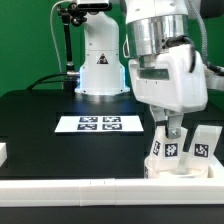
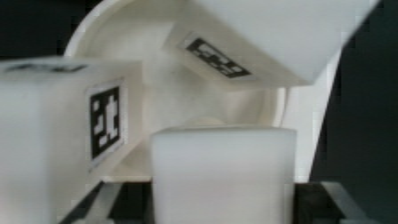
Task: Assemble stool
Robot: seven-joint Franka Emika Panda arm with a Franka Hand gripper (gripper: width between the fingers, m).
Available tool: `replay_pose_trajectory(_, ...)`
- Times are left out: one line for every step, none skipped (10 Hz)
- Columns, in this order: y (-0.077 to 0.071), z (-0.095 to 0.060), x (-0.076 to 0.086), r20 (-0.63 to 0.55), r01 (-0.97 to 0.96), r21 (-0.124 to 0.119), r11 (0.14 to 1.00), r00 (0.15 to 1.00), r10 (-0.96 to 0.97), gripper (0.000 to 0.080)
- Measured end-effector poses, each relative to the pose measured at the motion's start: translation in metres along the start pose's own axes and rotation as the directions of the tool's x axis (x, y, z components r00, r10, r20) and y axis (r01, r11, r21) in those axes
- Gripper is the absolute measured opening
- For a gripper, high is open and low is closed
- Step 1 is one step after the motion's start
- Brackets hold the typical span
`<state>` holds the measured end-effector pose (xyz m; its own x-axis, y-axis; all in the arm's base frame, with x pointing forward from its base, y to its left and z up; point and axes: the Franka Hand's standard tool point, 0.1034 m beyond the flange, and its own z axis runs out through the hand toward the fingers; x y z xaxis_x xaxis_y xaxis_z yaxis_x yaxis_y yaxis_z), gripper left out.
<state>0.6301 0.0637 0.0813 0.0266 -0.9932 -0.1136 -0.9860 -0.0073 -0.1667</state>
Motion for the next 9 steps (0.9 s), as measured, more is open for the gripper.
replay_pose_trajectory(-0.0004, 0.0003, 0.0001, 0.007, -0.073, 0.004, 0.997, 0.997, 0.073, 0.0341)
replay_pose_trajectory(-0.0004, 0.0004, -0.0001, 0.016, -0.149, 0.005, 0.989, 0.989, 0.149, 0.0341)
replay_pose_trajectory(0.0000, 0.0010, -0.0010, 0.028, -0.253, 0.004, 0.968, 0.967, 0.252, 0.0341)
replay_pose_trajectory(0.0000, 0.0010, -0.0023, 0.031, -0.313, 0.002, 0.950, 0.949, 0.313, 0.0341)
replay_pose_trajectory(0.0001, 0.0010, -0.0020, 0.033, -0.335, 0.000, 0.942, 0.942, 0.334, 0.0341)
replay_pose_trajectory(0.0003, 0.0008, -0.0017, 0.038, -0.381, -0.007, 0.925, 0.924, 0.381, 0.0341)
replay_pose_trajectory(0.0000, 0.0006, -0.0018, 0.038, -0.390, -0.009, 0.921, 0.920, 0.390, 0.0341)
replay_pose_trajectory(0.0002, 0.0007, -0.0024, 0.038, -0.389, -0.008, 0.921, 0.921, 0.389, 0.0416)
replay_pose_trajectory(0.0002, 0.0008, -0.0027, 0.038, -0.382, -0.008, 0.924, 0.923, 0.382, 0.0550)
